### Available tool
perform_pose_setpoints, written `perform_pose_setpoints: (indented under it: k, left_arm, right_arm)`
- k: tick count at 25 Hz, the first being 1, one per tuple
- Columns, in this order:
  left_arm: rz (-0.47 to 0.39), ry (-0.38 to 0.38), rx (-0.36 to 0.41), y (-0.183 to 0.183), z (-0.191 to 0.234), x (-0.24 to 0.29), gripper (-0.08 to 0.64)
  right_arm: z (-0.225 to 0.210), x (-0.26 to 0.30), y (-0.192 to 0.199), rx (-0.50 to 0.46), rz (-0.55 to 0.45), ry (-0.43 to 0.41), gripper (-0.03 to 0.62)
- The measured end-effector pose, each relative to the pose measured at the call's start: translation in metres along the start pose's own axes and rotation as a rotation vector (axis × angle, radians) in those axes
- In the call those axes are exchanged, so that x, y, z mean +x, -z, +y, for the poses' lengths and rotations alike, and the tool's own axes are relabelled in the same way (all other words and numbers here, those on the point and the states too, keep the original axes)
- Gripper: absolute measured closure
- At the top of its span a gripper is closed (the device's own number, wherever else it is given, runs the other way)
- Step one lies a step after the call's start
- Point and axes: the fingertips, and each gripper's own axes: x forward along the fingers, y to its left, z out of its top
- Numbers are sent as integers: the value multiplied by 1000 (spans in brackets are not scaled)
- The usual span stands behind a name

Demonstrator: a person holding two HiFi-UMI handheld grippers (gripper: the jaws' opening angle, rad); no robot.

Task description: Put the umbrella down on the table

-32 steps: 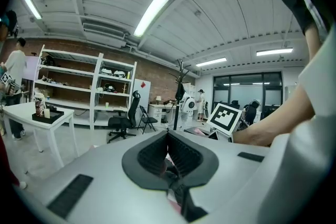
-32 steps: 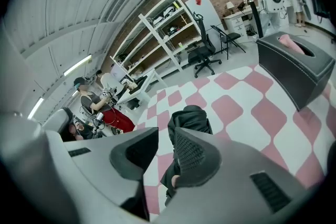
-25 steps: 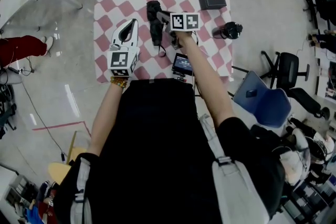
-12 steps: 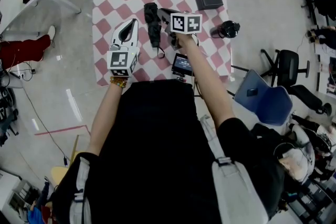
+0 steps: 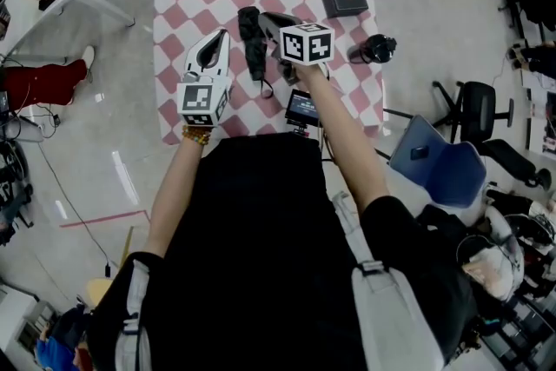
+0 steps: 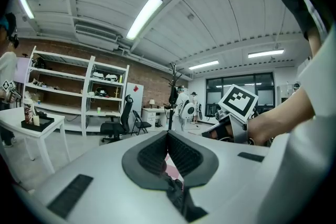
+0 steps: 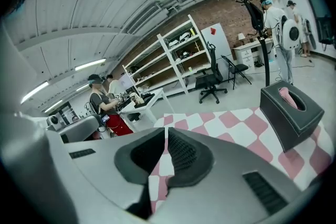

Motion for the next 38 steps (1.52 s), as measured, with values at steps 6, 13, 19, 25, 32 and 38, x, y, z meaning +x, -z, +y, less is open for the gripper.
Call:
perform_pose_setpoints:
  k: [6,13,19,25,32,38]
  left_arm:
    - [-18,10,12,-13,-2,2,546]
    - [-38,23,26,-25,-5,1,546]
    - [-58,21,37,-39,-1,0,546]
    - [-83,25,56,-49,0,-1,546]
    - [-79,24,61,-49,1,-1,546]
    - [-82,19,63,-50,1,-4,546]
  right_arm:
    - [4,-9,-15,-47,-43,16,565]
    - [22,-24,-40,-155,-134,21,565]
    - [38,-39,-62,-247,-247,26,565]
    - [49,-51,-74,-315,-315,29,565]
    - [61,-63,-84,-383,-379,32,565]
    - [71,-73,-89,-436,-426,39,565]
